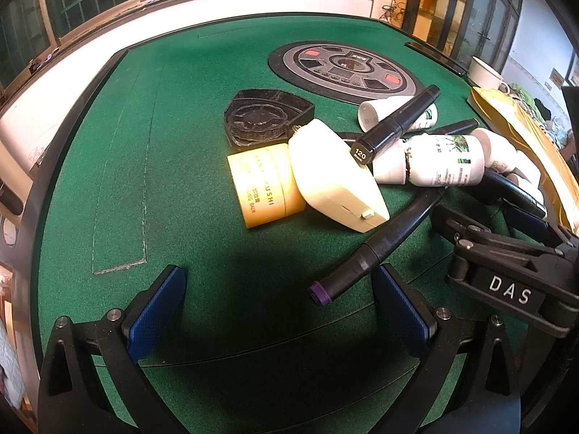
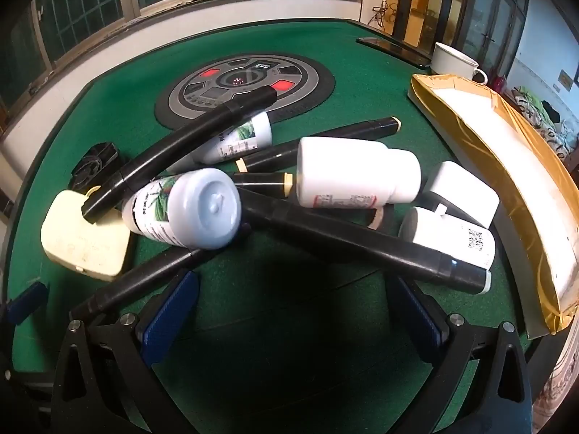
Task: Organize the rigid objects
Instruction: 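Grasp a black marker with the left gripper while the right gripper grasps another black marker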
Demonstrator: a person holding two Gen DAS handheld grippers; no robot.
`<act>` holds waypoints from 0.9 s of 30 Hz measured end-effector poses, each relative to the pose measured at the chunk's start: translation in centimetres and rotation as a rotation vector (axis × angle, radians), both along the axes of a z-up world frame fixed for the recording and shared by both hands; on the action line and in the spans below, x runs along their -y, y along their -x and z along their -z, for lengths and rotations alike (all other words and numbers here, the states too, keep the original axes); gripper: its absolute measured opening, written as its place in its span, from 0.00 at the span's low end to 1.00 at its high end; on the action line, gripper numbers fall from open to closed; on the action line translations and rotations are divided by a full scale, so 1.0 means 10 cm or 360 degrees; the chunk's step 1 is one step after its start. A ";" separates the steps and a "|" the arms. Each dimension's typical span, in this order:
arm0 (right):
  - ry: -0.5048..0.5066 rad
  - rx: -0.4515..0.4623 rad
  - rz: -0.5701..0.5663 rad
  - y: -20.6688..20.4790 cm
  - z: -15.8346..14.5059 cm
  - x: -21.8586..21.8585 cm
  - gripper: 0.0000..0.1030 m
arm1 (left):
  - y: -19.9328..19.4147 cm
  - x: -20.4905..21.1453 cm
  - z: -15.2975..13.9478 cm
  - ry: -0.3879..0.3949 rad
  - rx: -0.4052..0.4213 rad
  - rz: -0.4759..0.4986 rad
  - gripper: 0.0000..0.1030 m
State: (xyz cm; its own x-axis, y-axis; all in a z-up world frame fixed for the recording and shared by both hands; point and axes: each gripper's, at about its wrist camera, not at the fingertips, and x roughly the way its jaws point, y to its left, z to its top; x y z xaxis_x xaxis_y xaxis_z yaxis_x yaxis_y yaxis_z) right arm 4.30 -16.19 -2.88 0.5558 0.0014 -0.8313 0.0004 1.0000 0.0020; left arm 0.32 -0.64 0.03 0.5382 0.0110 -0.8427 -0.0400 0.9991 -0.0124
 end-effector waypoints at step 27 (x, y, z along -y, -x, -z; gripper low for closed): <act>-0.0386 -0.0068 -0.0622 0.45 -0.93 0.95 0.95 | -0.15 0.16 -0.19 0.0082 -0.0207 0.0517 0.36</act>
State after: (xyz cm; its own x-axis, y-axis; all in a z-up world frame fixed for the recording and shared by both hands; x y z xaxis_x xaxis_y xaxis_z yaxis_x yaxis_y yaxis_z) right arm -0.17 -25.69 6.40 0.4404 0.4012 -0.8032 -0.3713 0.8959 0.2439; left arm 1.84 -2.19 1.98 0.3950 -0.1871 -0.8995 0.2750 0.9582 -0.0785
